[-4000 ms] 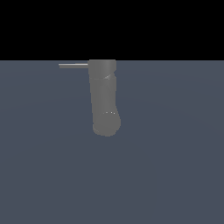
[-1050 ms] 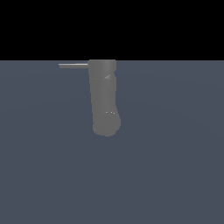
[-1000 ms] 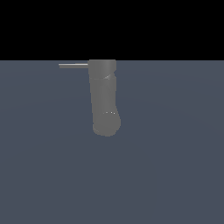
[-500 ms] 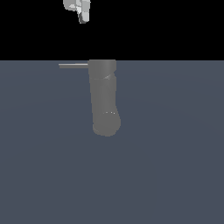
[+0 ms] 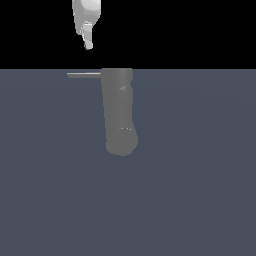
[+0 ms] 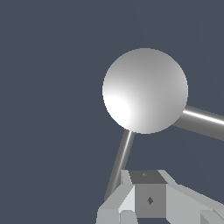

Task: Turn on the faucet by rotating a designated handle.

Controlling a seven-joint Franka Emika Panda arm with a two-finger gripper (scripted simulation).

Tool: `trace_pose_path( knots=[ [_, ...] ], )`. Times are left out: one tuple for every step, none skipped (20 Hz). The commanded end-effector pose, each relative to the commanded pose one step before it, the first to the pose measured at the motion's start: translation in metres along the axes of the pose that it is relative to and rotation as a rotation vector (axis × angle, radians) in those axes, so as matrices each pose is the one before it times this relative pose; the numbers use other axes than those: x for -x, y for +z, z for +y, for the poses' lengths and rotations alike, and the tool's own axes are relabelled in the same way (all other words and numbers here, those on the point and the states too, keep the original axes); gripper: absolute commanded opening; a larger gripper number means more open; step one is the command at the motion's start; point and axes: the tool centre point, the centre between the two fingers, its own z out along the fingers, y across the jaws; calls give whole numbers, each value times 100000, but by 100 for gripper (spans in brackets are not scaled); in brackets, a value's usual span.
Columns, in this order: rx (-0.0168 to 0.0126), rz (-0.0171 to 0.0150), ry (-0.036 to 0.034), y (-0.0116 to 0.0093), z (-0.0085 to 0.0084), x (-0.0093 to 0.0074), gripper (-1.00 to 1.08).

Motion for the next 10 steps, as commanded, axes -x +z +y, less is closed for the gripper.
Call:
trace_pose_path(
  knots=[
    [-89,-209,5218,1173,-1142,506,-100],
    [-18,-95,2033,478,-424,228,-100],
    [-16,-99,2031,483,-413,241,-100],
    [-13,-103,2002,482,-396,250,-100],
    [-10,-103,1921,468,-368,250,-100],
    [-7,-101,1818,448,-338,247,-100],
    [-5,-98,1717,427,-310,240,-100],
    [-2,-95,1614,405,-283,232,-100],
    [0,-91,1510,382,-257,224,-100],
    [1,-87,1407,359,-232,213,-100]
  ],
)
